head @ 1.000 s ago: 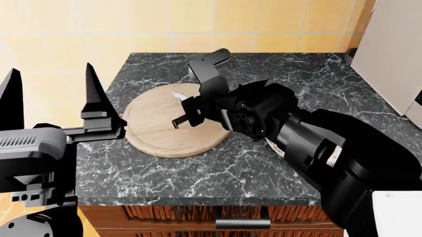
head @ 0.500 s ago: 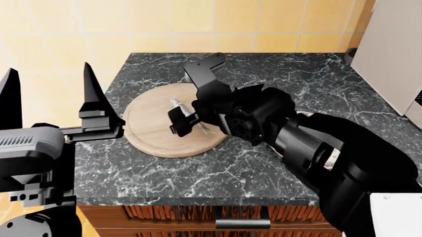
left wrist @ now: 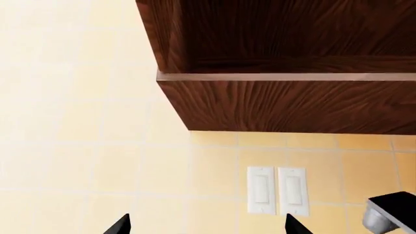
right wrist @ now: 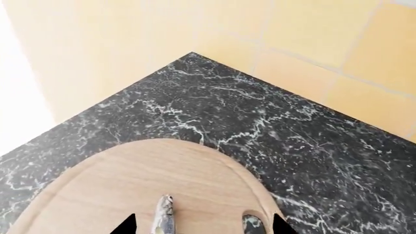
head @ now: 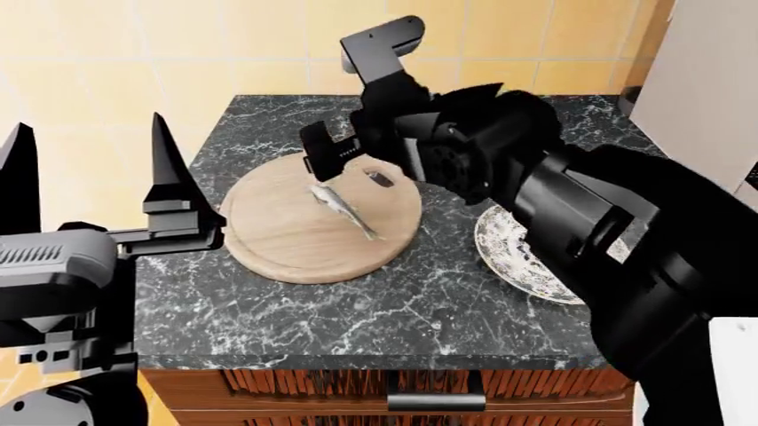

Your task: Pick the fish from the plate and place it on the cutting board. Then pick the condiment bottle from the cabinet and place it next to the cutting board.

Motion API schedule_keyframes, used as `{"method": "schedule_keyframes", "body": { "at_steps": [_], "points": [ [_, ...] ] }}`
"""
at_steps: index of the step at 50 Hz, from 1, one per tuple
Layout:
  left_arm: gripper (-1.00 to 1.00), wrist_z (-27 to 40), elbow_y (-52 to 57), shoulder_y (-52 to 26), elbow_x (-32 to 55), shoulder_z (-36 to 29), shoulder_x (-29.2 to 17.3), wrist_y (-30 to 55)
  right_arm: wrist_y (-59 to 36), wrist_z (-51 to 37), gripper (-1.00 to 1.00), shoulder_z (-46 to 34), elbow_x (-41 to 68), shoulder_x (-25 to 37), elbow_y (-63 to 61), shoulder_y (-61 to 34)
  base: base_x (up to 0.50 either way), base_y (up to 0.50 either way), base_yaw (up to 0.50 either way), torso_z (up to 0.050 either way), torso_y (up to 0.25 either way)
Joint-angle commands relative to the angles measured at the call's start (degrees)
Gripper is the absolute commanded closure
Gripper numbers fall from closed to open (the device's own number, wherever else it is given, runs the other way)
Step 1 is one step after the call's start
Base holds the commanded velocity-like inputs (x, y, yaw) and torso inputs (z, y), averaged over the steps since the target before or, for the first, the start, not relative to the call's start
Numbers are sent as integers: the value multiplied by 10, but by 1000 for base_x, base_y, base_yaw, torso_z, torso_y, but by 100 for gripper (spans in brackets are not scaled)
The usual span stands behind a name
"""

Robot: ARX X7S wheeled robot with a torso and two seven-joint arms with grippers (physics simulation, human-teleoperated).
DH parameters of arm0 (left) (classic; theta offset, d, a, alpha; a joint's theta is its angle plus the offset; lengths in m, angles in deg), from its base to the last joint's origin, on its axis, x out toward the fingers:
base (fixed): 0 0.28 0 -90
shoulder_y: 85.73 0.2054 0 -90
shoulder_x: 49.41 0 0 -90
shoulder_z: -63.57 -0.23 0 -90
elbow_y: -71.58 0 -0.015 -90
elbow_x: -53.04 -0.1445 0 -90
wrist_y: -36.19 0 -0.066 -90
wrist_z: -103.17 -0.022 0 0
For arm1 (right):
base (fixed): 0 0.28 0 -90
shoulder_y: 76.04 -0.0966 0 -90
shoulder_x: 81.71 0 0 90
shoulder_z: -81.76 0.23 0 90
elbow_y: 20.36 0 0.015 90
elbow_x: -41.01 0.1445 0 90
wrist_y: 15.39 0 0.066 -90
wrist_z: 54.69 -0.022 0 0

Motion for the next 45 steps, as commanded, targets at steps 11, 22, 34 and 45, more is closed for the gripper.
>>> {"method": "schedule_keyframes", "body": {
  "at_steps": [11,22,34,45],
  "points": [
    [-100,22,-10,-28,11,-9,6,53,-13,-161,-100,52,57,168,-235,-89,0,0,0,0,0],
    [-100,63,-95,-205,14,-43,44,160,-6,-329,-100,110,121,320,-481,-102,0,0,0,0,0],
    [-100,74,-311,-418,-10,-97,107,213,55,-474,-100,170,157,472,-715,-85,0,0,0,0,0],
    [-100,-27,-625,-547,-59,-187,144,45,67,-539,-100,206,196,577,-857,-95,0,0,0,0,0]
  ]
}}
